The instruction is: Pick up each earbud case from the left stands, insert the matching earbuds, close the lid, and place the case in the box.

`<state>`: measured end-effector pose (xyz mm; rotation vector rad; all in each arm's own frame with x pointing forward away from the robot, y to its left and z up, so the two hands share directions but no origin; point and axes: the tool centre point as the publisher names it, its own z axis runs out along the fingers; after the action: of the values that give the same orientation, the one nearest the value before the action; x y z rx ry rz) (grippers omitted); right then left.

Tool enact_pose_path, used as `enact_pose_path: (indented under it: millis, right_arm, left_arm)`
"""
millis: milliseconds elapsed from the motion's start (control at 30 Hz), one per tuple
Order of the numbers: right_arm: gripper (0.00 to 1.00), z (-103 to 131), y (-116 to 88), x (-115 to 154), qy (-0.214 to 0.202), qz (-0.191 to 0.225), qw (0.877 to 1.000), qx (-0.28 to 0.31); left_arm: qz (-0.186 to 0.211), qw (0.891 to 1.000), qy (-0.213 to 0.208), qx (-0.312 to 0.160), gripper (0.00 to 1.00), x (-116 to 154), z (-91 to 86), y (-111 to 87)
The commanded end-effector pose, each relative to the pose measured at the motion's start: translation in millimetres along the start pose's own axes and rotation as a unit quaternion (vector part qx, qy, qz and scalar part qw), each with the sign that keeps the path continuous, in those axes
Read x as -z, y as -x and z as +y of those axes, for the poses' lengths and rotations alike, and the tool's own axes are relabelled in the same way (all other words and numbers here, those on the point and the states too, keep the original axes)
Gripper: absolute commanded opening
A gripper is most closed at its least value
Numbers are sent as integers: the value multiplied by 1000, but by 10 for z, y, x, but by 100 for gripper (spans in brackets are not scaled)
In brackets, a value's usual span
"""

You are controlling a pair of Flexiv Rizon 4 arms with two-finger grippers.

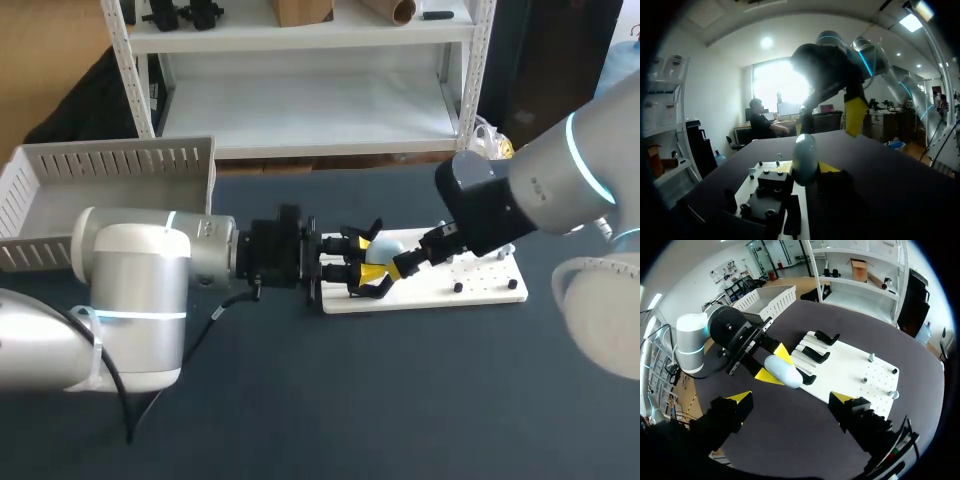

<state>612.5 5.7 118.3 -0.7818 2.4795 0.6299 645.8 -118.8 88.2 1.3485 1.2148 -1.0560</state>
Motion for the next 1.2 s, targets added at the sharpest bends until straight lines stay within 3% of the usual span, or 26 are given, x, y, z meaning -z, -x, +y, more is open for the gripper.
enact_pose_path:
  millis: [33, 1200]
  right_arm:
    - [100, -28, 44, -78, 5, 0, 1000, -7]
    - [100, -136, 97, -173, -1, -3, 1000, -30]
  left_arm:
    - [-2, 1000, 2, -1, 0, -4, -1, -7]
    - [-2, 1000, 2, -1, 0, -4, -1, -7]
